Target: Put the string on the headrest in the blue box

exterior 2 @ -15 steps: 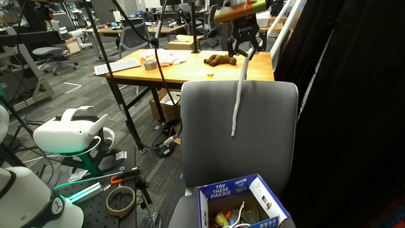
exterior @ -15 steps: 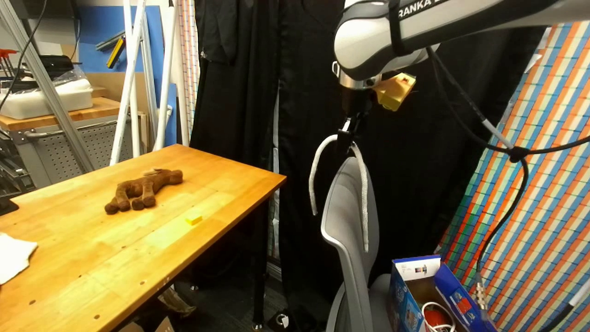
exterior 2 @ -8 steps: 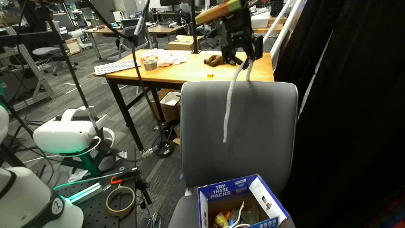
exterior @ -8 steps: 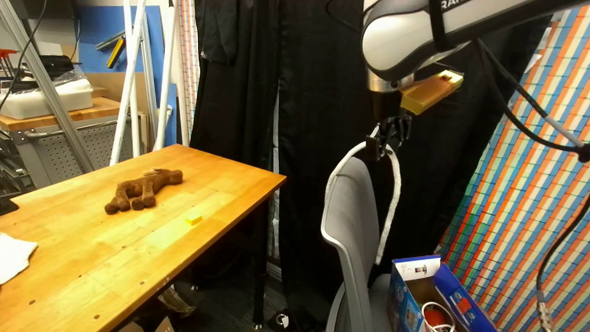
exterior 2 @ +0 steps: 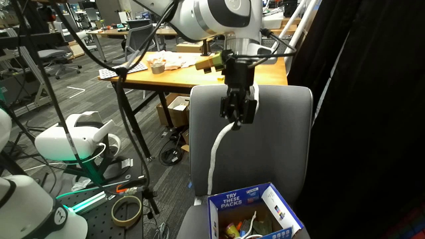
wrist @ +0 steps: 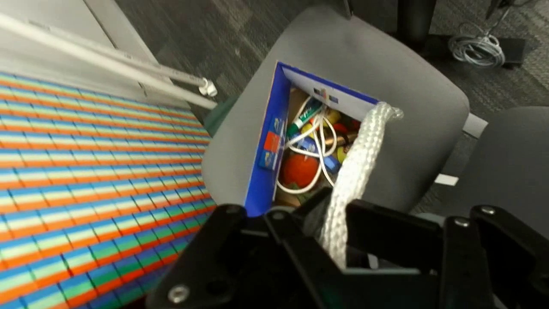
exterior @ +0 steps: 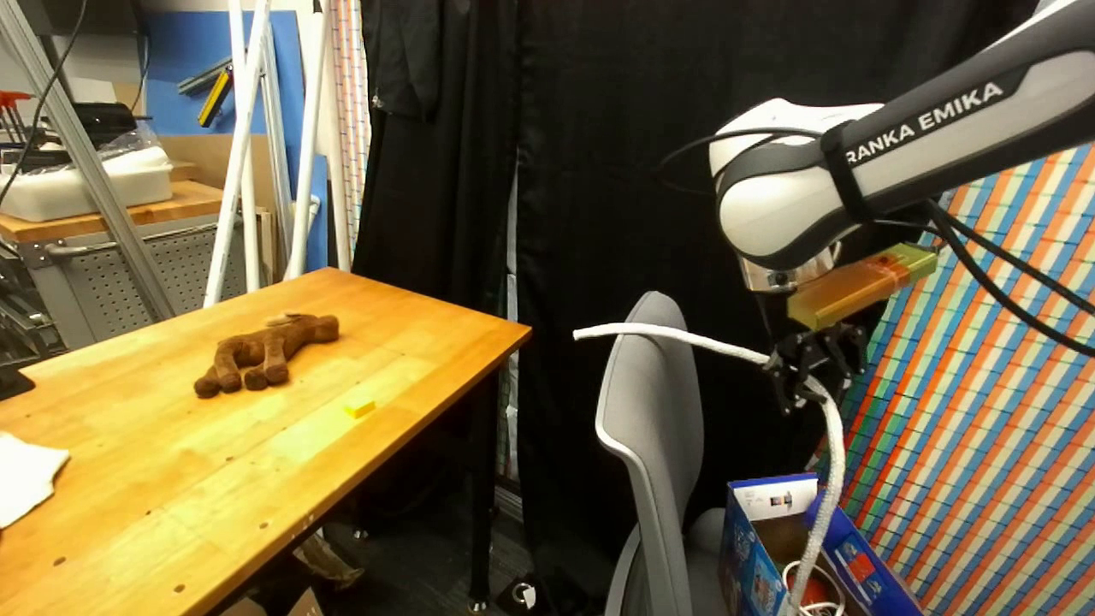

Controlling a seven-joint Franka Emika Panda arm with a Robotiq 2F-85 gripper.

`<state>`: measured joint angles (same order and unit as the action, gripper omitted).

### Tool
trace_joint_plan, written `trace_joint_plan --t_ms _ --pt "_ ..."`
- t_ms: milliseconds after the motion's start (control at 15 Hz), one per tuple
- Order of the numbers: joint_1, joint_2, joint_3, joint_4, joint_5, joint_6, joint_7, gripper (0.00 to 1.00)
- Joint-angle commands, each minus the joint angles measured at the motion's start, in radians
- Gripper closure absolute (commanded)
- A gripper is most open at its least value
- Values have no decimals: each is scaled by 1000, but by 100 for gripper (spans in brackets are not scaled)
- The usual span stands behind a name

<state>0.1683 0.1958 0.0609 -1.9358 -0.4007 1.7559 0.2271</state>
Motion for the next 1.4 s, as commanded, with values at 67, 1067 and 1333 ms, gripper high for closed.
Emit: trace_joint_plan --t_ms 67,1067,1333 --pt "-5 -4 -26 -43 -102 -134 165 92" --pt "-55 328 -25 314 128 34 32 93" --pt "-50 377 -103 331 99 -115 107 93"
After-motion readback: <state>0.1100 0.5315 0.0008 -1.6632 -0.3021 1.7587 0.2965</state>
